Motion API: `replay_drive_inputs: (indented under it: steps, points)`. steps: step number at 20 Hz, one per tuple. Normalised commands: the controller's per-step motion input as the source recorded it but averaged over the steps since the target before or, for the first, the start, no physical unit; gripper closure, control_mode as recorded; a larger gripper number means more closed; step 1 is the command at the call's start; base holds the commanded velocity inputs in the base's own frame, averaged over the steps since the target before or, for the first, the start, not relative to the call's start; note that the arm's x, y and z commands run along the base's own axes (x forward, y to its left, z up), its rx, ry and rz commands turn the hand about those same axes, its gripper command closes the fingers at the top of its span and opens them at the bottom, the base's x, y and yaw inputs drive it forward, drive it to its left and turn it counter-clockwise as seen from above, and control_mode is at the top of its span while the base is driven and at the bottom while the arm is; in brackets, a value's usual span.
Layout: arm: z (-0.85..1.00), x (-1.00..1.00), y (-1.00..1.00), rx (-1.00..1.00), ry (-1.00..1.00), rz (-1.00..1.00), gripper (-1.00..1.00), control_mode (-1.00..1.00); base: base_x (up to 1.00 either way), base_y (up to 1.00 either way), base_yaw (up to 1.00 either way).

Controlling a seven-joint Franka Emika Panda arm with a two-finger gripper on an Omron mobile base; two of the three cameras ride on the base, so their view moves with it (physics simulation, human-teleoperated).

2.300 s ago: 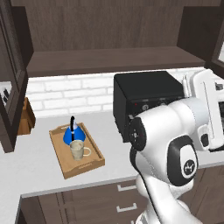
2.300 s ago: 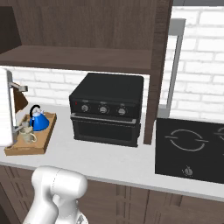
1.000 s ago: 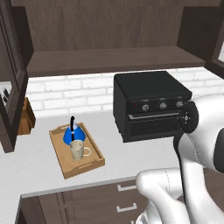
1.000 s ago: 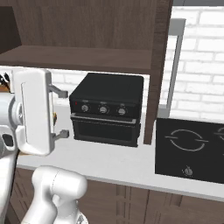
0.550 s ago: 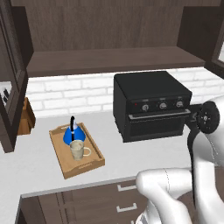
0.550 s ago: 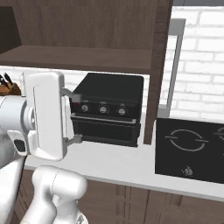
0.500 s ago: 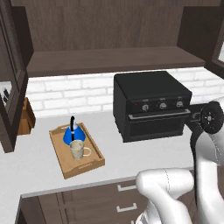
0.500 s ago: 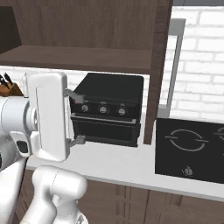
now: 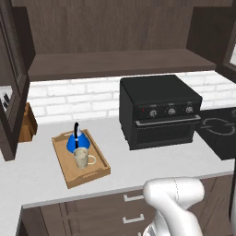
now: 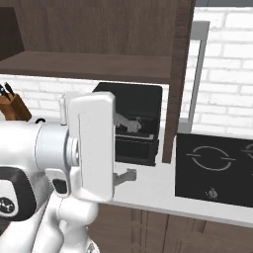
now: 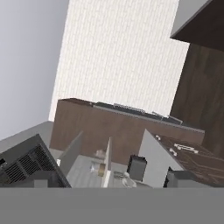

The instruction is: Pick the kettle from the counter and place it on the tray. Then pick the mug from the cabinet and place it on the tray. Then close the cabinet doors.

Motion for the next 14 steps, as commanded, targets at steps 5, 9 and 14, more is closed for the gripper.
replay_drive_inputs:
  steps: [5, 9, 14]
  points:
    - [0.11, -0.17, -0.66, 0.13, 0.00, 0.19, -1.00, -1.00, 0.00, 0.00, 0.00]
    - [0.16, -0.02, -0.57, 0.22, 0.00, 0.26, -1.00, -1.00, 0.00, 0.00, 0.00]
    - [0.07, 0.04, -0.58, 0.20, 0.00, 0.29, -1.00, -1.00, 0.00, 0.00, 0.00]
